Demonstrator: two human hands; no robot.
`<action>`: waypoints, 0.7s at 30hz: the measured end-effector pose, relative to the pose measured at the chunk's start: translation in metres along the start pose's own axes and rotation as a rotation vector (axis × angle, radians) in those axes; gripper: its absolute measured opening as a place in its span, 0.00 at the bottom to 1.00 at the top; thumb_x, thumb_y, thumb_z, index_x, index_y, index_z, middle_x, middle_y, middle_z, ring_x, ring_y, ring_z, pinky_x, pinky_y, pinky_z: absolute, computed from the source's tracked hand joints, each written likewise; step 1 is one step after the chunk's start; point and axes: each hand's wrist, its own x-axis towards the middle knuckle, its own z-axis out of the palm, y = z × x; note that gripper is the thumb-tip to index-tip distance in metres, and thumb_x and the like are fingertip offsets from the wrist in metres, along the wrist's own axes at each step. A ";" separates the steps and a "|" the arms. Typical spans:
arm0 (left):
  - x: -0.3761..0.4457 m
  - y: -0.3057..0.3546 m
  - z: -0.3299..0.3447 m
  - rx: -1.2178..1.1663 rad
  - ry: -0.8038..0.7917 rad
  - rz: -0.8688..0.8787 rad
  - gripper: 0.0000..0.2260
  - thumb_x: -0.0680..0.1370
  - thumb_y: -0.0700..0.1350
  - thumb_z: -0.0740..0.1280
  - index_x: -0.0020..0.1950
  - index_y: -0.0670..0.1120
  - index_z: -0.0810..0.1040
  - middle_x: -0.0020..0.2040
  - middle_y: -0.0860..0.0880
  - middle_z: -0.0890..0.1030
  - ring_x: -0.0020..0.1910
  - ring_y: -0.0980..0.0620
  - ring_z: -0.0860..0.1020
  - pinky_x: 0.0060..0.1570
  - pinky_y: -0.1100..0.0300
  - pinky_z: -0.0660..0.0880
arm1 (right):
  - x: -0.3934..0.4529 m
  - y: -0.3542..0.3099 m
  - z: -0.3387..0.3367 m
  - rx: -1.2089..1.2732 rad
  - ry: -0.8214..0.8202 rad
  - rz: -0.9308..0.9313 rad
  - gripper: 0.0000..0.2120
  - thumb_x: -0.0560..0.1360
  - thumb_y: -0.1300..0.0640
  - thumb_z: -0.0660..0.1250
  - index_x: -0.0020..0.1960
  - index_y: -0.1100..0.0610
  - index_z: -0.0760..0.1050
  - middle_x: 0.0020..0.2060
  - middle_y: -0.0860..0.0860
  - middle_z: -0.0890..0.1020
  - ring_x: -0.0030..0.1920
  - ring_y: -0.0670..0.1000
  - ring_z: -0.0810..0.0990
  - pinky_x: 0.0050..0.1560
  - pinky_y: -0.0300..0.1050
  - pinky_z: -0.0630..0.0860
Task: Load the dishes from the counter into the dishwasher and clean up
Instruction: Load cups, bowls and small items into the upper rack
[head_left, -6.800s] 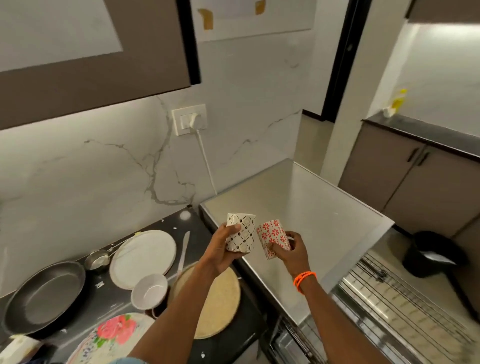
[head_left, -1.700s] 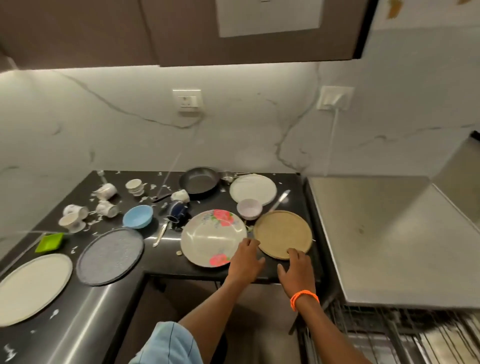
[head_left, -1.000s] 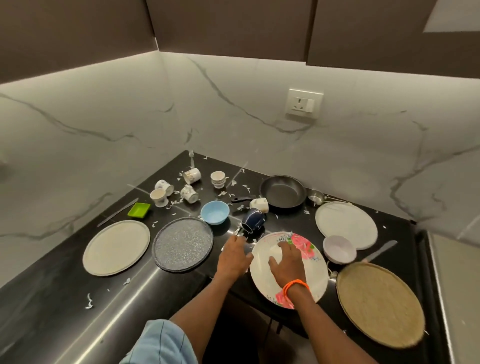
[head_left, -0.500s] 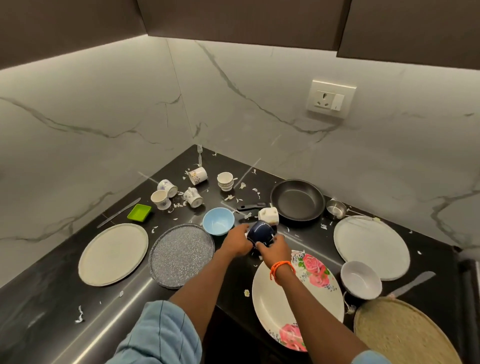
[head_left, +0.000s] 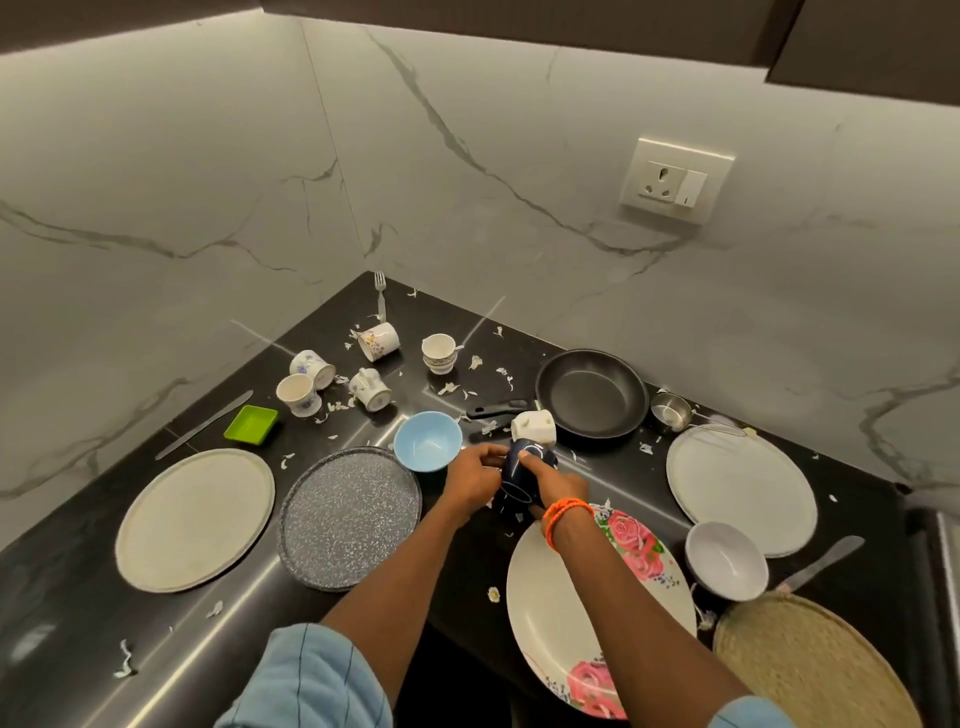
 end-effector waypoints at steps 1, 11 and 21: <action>0.000 0.004 -0.001 -0.019 -0.016 -0.008 0.19 0.75 0.29 0.66 0.63 0.43 0.81 0.55 0.44 0.84 0.51 0.50 0.84 0.51 0.53 0.84 | -0.001 -0.001 -0.003 0.025 0.007 0.006 0.26 0.66 0.52 0.80 0.58 0.63 0.77 0.42 0.56 0.81 0.42 0.56 0.82 0.43 0.52 0.82; 0.026 0.043 0.019 0.349 0.141 0.241 0.25 0.75 0.38 0.70 0.72 0.49 0.74 0.67 0.47 0.75 0.66 0.47 0.74 0.65 0.50 0.73 | -0.008 -0.015 -0.046 0.439 0.004 -0.027 0.25 0.65 0.55 0.80 0.58 0.60 0.76 0.53 0.61 0.80 0.54 0.63 0.81 0.48 0.67 0.81; 0.052 0.024 0.040 0.903 0.134 0.296 0.32 0.74 0.55 0.75 0.74 0.47 0.69 0.71 0.44 0.69 0.70 0.43 0.68 0.67 0.48 0.71 | -0.029 -0.010 -0.098 0.555 0.048 -0.128 0.18 0.67 0.52 0.79 0.53 0.58 0.79 0.53 0.61 0.82 0.51 0.62 0.82 0.47 0.56 0.82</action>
